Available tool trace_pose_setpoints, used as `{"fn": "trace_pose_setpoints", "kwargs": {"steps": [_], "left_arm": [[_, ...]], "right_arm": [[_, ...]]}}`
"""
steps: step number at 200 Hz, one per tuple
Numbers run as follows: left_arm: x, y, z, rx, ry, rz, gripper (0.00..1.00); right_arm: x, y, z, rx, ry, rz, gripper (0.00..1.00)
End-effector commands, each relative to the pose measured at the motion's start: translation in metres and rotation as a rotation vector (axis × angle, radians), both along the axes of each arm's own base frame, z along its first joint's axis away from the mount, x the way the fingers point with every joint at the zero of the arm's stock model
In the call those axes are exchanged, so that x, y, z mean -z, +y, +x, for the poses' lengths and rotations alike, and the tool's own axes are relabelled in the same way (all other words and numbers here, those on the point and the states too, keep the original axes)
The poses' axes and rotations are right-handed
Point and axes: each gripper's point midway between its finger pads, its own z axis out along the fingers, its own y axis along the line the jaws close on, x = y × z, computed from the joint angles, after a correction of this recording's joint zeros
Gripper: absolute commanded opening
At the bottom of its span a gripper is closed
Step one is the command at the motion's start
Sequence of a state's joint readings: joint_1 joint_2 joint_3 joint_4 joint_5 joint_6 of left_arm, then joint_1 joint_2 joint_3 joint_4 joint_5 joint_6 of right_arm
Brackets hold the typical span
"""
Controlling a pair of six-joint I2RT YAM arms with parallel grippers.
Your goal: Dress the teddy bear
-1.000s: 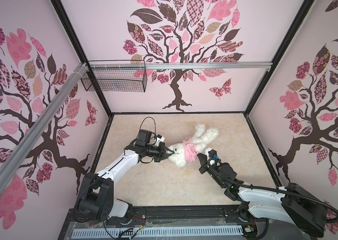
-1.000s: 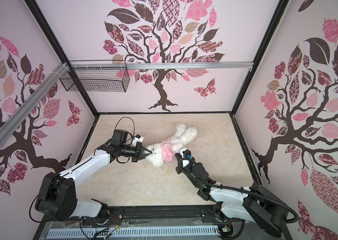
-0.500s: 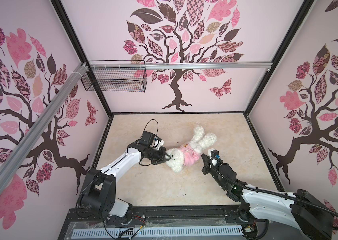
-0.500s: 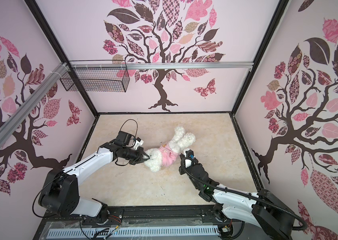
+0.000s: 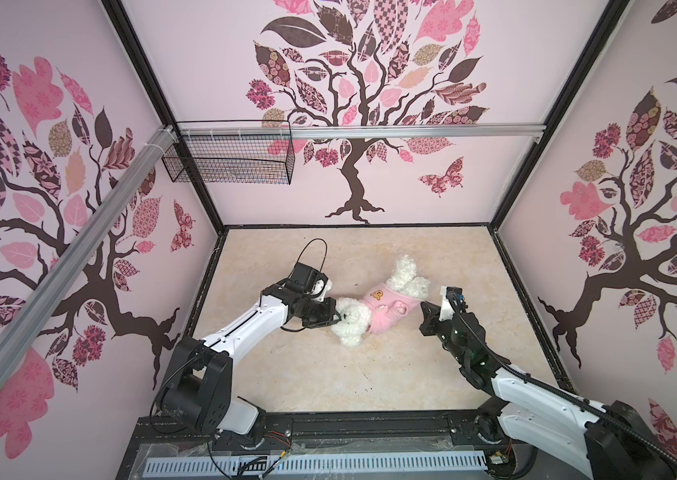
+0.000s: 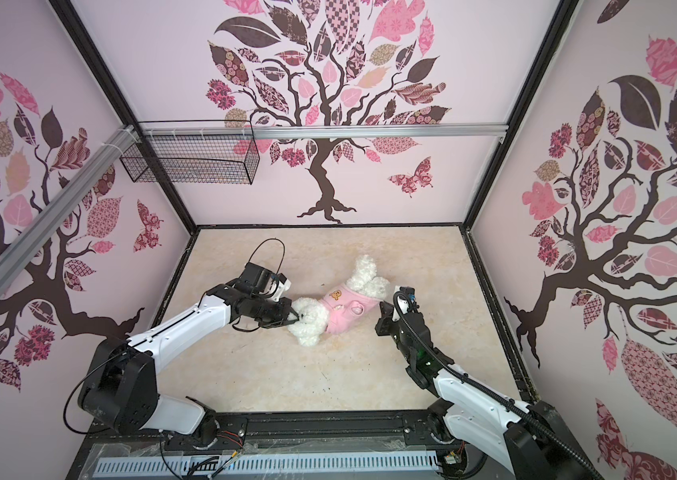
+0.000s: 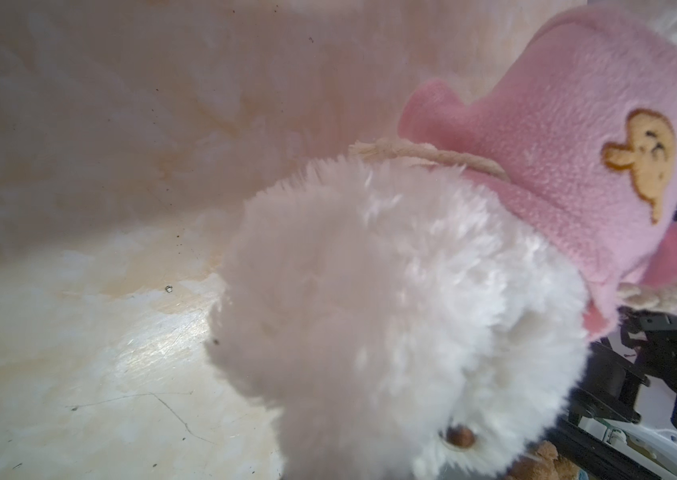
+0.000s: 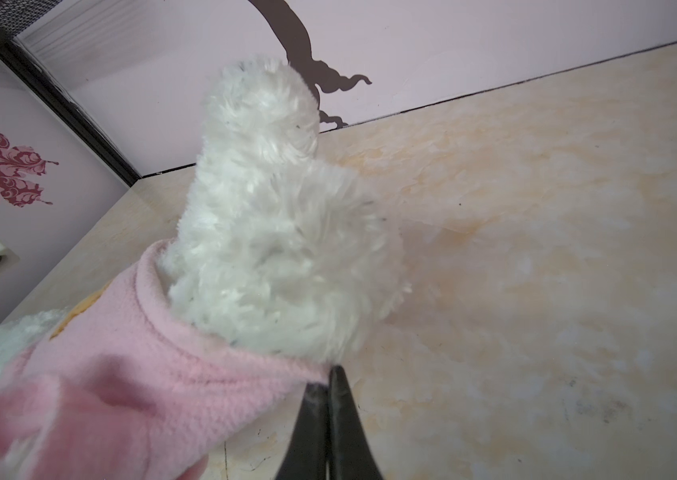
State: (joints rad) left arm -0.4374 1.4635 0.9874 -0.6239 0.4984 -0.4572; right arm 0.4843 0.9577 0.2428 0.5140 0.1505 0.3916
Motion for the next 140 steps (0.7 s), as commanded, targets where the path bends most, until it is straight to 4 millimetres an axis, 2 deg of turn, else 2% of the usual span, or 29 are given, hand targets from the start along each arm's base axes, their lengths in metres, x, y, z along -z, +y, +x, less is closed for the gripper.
{"fn": "trace_pose_setpoints", "kwargs": {"steps": [1,18,37,47,58,76,96,115,140], "left_arm": [[0.015,0.034,-0.004,-0.064,0.043,0.145,0.00],[0.001,0.017,0.000,-0.042,0.004,0.030,0.00],[-0.011,0.007,0.006,-0.027,-0.054,-0.044,0.00],[-0.017,0.004,0.008,-0.018,-0.075,-0.067,0.00],[-0.022,0.001,0.011,-0.010,-0.095,-0.087,0.00],[-0.025,-0.001,0.016,0.004,-0.127,-0.085,0.00],[-0.023,0.004,0.019,0.019,-0.174,-0.047,0.00],[-0.023,-0.001,0.013,0.087,-0.226,-0.054,0.00],[-0.022,-0.017,-0.007,0.243,-0.306,-0.021,0.00]], "right_arm": [[-0.015,-0.033,0.015,0.137,-0.030,0.055,0.00],[-0.021,-0.005,0.005,-0.040,-0.067,0.084,0.00],[-0.023,0.026,-0.011,-0.244,-0.066,0.095,0.00],[-0.016,0.034,-0.018,-0.300,-0.004,0.085,0.12],[-0.008,0.036,-0.024,-0.327,0.044,0.067,0.23],[-0.006,0.028,-0.033,-0.312,0.090,0.032,0.30],[-0.030,0.025,-0.042,-0.317,0.059,0.032,0.36],[-0.051,0.037,-0.046,-0.385,0.042,0.090,0.40],[-0.048,0.060,-0.038,-0.474,0.140,0.141,0.43]]}}
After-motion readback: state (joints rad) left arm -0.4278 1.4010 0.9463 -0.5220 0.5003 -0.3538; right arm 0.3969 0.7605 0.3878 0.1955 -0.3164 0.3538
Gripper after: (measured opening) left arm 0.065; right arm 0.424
